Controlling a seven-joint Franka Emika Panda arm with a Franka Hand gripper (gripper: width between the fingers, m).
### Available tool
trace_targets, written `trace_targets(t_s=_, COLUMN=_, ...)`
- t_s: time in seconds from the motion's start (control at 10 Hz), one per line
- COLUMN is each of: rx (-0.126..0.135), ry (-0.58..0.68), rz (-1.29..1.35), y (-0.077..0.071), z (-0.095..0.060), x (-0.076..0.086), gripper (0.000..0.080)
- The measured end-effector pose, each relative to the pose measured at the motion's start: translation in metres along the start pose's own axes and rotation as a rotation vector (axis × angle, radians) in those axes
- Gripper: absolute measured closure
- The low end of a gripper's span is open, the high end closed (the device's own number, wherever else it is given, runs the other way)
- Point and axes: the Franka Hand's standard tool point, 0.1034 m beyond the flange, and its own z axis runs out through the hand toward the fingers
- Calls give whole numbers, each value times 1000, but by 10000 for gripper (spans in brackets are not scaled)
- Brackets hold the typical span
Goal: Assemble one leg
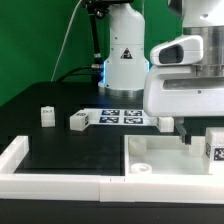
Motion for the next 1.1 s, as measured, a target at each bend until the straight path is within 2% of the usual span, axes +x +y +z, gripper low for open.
trace_targets(t_s=0.1, rx=-1, ry=0, rz=-24, y=1, z=0, x=0, gripper=150)
trace_targets(t_s=0.2, rx=-1, ry=-1, rz=-19, y=1, z=0, x=0, gripper=252)
trace_targets(t_s=0.3, rx=-1, ry=-1, rz=-19, y=1, z=0, x=0, gripper=388)
trace_targets(t_s=0.4, rx=-1, ry=-1, rz=-9, y=1, z=1, x=0, gripper=388)
trace_targets(t_s=0.5, rx=-1, ry=-1, rz=21, y=1, z=1, x=0, gripper=509)
trace_targets(t_s=0.7, rx=2, ry=-2, rz=103, y=1, z=1, x=0, gripper=509)
trace_targets(t_s=1.1, rx=11, ry=-4, rz=675, y=0, z=1, x=-1, gripper=509)
